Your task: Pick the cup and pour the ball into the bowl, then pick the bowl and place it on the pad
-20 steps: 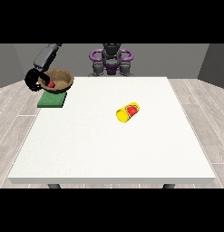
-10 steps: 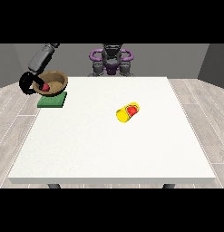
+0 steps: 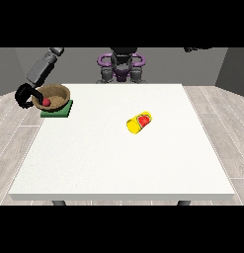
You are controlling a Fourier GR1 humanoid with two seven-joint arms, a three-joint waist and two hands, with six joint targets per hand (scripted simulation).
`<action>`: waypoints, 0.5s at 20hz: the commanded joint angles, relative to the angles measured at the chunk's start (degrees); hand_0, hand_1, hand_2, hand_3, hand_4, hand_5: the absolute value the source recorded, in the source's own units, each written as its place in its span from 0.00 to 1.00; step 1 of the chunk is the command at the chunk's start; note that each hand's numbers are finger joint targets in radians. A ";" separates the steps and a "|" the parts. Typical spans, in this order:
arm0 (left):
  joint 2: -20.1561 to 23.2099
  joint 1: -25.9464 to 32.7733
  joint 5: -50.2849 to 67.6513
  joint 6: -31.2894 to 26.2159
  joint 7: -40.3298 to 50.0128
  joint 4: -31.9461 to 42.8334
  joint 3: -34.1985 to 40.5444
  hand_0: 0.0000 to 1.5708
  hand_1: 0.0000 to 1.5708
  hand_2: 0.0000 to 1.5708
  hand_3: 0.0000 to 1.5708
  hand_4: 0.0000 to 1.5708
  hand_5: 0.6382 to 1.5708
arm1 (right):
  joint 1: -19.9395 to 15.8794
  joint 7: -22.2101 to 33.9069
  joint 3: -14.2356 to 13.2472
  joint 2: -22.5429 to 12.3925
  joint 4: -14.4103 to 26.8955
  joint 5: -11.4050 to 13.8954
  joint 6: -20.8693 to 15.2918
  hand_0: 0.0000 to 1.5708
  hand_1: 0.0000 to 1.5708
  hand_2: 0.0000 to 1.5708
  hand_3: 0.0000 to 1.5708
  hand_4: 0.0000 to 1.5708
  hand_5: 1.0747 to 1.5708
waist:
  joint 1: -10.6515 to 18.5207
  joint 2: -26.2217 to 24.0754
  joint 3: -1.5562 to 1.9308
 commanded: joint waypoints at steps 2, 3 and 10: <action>0.81 2.00 1.42 0.31 0.69 -4.42 0.48 0.00 0.00 0.00 0.00 0.00 0.99 | -1.81 -0.20 -0.88 -3.42 0.77 0.30 -3.21 0.52 0.52 0.46 0.61 0.00 0.89 | 0.65 1.59 -0.10; 4.53 1.03 3.09 -0.51 3.21 -1.73 2.29 0.00 0.00 0.00 0.00 0.00 0.99 | -0.80 -0.20 -0.37 -3.73 0.78 0.58 -0.96 0.39 0.39 0.38 0.56 0.00 0.84 | 0.02 0.25 -0.11; 3.19 3.46 5.61 5.51 6.01 -8.46 2.18 0.00 0.00 0.00 0.00 0.00 0.99 | -3.25 -0.09 -1.10 -4.27 1.73 -0.29 2.48 0.19 0.19 0.20 0.04 0.00 0.70 | -2.27 0.21 -0.05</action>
